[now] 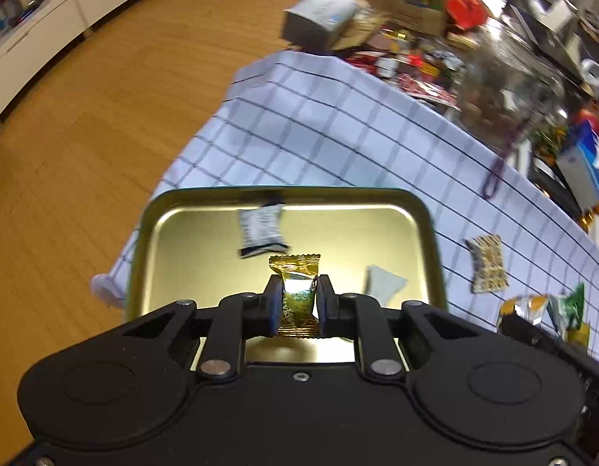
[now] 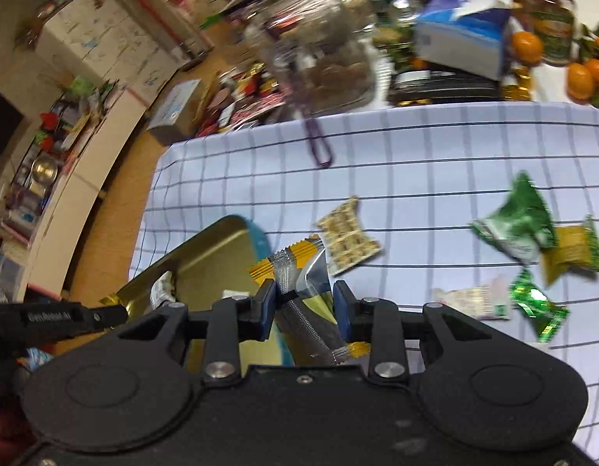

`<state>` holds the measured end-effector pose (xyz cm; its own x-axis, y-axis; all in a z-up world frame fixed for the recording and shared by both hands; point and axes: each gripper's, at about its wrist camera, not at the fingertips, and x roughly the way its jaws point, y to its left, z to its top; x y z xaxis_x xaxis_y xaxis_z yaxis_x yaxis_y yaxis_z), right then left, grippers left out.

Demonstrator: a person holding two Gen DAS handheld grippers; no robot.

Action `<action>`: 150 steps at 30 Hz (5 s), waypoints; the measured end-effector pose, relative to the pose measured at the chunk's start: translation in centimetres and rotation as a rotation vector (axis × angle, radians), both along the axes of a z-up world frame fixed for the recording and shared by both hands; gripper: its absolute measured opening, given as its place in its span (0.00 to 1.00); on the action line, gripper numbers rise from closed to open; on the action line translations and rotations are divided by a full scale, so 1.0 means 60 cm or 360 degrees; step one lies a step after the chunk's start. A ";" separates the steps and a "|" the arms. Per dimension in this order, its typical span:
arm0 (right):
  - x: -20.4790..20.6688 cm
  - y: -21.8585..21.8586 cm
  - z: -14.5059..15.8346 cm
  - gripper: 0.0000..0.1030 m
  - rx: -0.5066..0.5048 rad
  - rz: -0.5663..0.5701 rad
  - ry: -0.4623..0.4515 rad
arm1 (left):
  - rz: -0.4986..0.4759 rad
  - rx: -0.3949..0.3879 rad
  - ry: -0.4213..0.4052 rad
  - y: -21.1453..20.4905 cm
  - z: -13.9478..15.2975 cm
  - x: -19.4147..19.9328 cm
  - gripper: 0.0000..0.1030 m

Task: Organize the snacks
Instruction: 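Carry the gold candy to the tray while the right tool grasps a silver-yellow packet, then open the left gripper over the tray while the right tool releases the silver packet there, then close the left gripper on the brown heart-print packet while the right tool grasps the yellow pea packet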

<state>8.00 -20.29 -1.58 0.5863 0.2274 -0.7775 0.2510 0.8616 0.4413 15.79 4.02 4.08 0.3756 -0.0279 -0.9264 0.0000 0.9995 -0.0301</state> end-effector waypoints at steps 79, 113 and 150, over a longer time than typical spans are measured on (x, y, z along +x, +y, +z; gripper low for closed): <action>0.057 0.246 -0.021 0.35 -0.0235 -0.0028 -0.0116 | 0.0413 -0.0188 -0.0267 0.101 0.046 -0.094 0.31; -0.101 -0.150 0.001 0.35 -0.0491 -0.0532 0.0071 | -0.0168 -0.0422 0.0066 -0.178 0.004 -0.057 0.30; -0.090 -0.302 -0.060 0.35 -0.0022 -0.0748 0.0135 | -0.0406 -0.0316 0.0169 -0.301 -0.092 0.016 0.30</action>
<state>2.61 -38.38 -5.19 0.5576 -0.0579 -0.8281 0.6495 0.6516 0.3918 16.75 -14.03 -1.46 0.2347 -0.2924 -0.9270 0.2356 0.9424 -0.2376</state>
